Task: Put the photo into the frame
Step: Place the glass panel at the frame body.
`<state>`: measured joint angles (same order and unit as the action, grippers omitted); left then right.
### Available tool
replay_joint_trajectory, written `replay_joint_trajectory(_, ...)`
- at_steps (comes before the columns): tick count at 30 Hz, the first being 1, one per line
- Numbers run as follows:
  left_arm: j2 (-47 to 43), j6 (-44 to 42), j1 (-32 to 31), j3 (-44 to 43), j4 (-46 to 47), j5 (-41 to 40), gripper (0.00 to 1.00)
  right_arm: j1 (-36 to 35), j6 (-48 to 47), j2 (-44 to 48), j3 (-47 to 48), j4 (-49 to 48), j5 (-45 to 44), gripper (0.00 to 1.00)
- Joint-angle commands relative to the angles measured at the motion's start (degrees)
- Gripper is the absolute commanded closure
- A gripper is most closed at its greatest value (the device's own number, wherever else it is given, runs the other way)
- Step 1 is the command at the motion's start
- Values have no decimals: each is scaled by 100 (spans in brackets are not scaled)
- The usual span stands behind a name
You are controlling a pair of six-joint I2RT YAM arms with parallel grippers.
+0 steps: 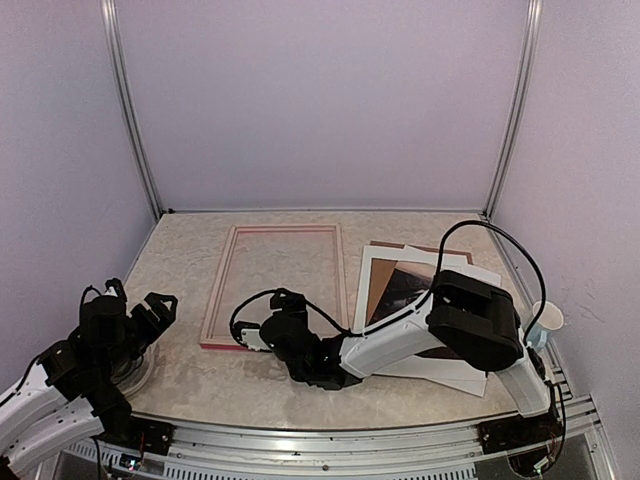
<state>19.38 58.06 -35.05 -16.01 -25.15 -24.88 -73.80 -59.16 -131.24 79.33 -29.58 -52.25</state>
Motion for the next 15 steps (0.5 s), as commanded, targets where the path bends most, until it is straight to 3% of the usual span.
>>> replay_joint_trajectory(1, -28, -8, 46, -96, -7, -68, 1, 23, 1084, 328, 474, 1481, 422, 6)
replay_joint_trajectory(15, -91, 22, 51, -52, -36, -52, 1, 118, 1967, 481, 1041, 3222, 1220, 5)
